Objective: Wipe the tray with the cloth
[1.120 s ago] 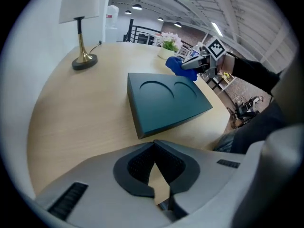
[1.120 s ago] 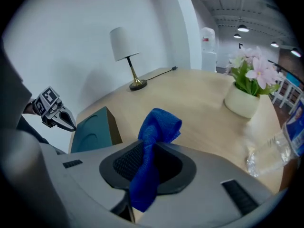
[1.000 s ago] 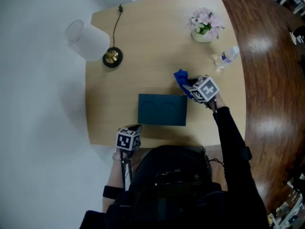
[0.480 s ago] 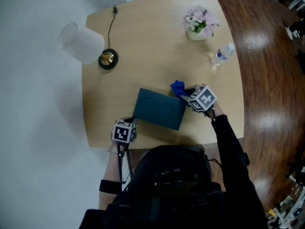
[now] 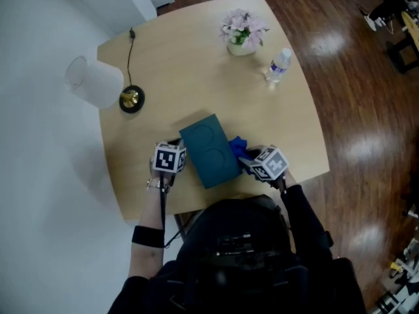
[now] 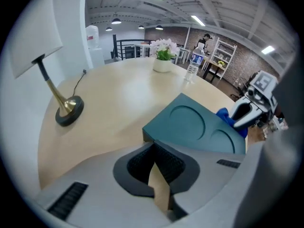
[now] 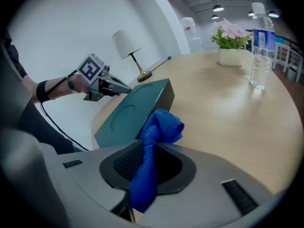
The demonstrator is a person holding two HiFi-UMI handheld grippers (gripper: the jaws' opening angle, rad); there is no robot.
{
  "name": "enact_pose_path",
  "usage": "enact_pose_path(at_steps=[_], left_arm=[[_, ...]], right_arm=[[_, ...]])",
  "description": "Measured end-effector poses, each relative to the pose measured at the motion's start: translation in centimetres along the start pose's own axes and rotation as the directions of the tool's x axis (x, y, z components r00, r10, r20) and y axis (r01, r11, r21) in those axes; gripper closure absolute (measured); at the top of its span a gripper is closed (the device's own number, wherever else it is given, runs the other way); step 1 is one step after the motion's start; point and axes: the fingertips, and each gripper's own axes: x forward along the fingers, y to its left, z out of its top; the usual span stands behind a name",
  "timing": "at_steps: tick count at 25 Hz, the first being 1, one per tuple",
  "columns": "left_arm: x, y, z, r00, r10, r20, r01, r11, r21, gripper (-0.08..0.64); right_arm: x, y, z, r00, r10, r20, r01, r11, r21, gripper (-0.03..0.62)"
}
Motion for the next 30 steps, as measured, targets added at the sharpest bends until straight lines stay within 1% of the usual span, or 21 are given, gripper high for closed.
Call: enact_pose_path(at_steps=[2, 5, 8, 9, 10, 12, 14, 15, 17, 20, 23, 25, 27, 30], left_arm=[[1.0, -0.1, 1.7, 1.000, -0.009, 0.013, 0.009, 1.000, 0.022, 0.558], [1.3, -0.3, 3.2, 0.999, -0.022, 0.025, 0.020, 0.999, 0.047, 0.558], [-0.7, -0.7, 5.0, 0.995, -0.019, 0.099, 0.019, 1.000, 0.004, 0.558], [-1.5, -1.3, 5.5, 0.992, -0.031, 0.121, 0.031, 1.000, -0.002, 0.558], [-2.2, -2.4, 5.8, 0.990, -0.058, 0.131, 0.057, 0.998, 0.008, 0.558], [-2.7, -5.4, 5.5, 0.986, -0.132, 0.105, 0.126, 0.990, 0.068, 0.558], [-2.0, -8.2, 4.3, 0.981, -0.188, 0.042, 0.182, 0.975, 0.126, 0.558], [-1.4, -9.1, 3.6, 0.979, -0.204, 0.010, 0.201, 0.970, 0.133, 0.558], [-0.1, -10.1, 2.3, 0.974, -0.224, -0.039, 0.227, 0.966, 0.121, 0.558], [0.6, -10.4, 1.4, 0.972, -0.223, -0.075, 0.231, 0.967, 0.108, 0.558], [0.6, -10.1, 1.3, 0.970, -0.234, -0.072, 0.238, 0.970, 0.051, 0.558], [0.6, -10.0, 1.4, 0.969, -0.235, -0.071, 0.237, 0.971, 0.029, 0.558], [0.6, -10.0, 1.2, 0.973, -0.214, -0.080, 0.218, 0.975, 0.044, 0.557], [0.7, -10.1, 1.1, 0.979, -0.180, -0.091, 0.187, 0.980, 0.067, 0.557]], right_arm=[[0.1, 1.1, -0.6, 1.000, -0.010, 0.017, 0.010, 1.000, 0.026, 0.511], [0.2, 2.6, -0.9, 0.999, 0.001, 0.032, -0.002, 1.000, 0.028, 0.511], [-0.1, 2.1, -0.8, 0.998, -0.014, 0.056, 0.012, 0.999, 0.037, 0.511], [-0.4, 1.4, -0.4, 0.997, -0.028, 0.071, 0.025, 0.999, 0.045, 0.511], [-0.8, 0.7, 0.1, 0.995, -0.044, 0.089, 0.039, 0.998, 0.052, 0.511], [-1.5, -1.1, 1.5, 0.990, -0.076, 0.119, 0.069, 0.996, 0.058, 0.511], [-2.0, -2.8, 3.2, 0.985, -0.103, 0.137, 0.097, 0.994, 0.055, 0.511], [-2.1, -3.7, 4.1, 0.983, -0.114, 0.144, 0.108, 0.993, 0.051, 0.511], [-2.1, -5.1, 6.0, 0.980, -0.119, 0.158, 0.115, 0.993, 0.039, 0.511], [-1.2, -6.5, 8.4, 0.982, -0.102, 0.162, 0.101, 0.995, 0.013, 0.511], [-0.4, -8.0, 10.4, 0.983, -0.093, 0.161, 0.095, 0.995, -0.004, 0.511], [0.3, -9.0, 11.4, 0.983, -0.086, 0.163, 0.087, 0.996, 0.006, 0.511], [1.3, -9.7, 11.7, 0.985, -0.068, 0.157, 0.066, 0.998, 0.020, 0.511], [2.8, -9.5, 12.0, 0.988, -0.019, 0.151, 0.015, 0.999, 0.028, 0.511]])
